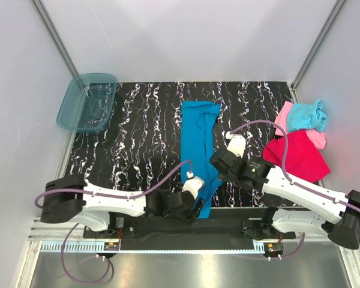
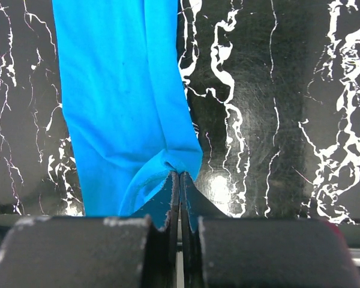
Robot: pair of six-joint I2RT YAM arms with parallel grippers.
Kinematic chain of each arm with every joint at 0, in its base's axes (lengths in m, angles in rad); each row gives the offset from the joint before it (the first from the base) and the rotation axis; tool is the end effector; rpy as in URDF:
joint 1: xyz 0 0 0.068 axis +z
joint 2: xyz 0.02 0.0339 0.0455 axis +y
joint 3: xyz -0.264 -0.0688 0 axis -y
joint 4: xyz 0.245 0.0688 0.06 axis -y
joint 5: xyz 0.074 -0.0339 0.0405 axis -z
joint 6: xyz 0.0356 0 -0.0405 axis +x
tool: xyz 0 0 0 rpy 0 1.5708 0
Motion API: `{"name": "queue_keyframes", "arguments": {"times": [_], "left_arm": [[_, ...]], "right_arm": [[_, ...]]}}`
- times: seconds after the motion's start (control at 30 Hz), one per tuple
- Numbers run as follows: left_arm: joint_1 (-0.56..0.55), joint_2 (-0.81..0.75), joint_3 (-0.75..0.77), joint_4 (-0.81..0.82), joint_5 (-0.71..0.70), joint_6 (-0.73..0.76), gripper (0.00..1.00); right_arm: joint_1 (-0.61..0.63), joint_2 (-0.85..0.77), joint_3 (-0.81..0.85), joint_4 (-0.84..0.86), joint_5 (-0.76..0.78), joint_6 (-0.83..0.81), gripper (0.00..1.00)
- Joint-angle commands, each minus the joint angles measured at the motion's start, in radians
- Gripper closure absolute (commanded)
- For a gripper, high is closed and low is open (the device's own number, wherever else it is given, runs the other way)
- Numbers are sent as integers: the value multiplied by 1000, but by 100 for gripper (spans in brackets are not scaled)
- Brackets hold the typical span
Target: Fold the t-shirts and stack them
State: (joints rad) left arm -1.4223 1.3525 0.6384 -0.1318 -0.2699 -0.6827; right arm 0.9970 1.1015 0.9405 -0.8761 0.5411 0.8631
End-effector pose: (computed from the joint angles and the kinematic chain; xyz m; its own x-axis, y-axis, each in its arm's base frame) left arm 0.0477 -0.2548 0.1750 -0.6708 0.3741 -0.6404 0.6494 0.7134 -0.2635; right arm 0.1268 0.1624 0.2789 -0.7427 0.0507 -0.6677 -0.0204 0.9950 0.0983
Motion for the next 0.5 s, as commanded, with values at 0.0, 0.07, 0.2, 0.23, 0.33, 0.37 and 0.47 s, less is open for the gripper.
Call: {"name": "queue_keyframes", "arguments": {"times": [0.0,0.07,0.2,0.23,0.33,0.37,0.47], "left_arm": [[-27,54,63,-54,-54,51,29],[-41,69,84,-55,-63,54,30],[-55,60,104,-66,-98,64,30],[-59,57,113,-71,-104,67,30],[-69,42,135,-91,-126,80,30],[-72,42,138,-97,-132,83,30],[-76,51,149,-100,-140,91,30]], "right_arm": [[-15,0,-20,49,-15,-13,100],[-18,-2,-25,49,-18,-13,100],[-26,6,-28,55,-24,-21,100],[-26,8,-28,60,-24,-22,100],[-28,15,-29,74,-33,-26,100],[-26,17,-28,77,-36,-26,100],[-27,20,-31,83,-40,-24,100]]}}
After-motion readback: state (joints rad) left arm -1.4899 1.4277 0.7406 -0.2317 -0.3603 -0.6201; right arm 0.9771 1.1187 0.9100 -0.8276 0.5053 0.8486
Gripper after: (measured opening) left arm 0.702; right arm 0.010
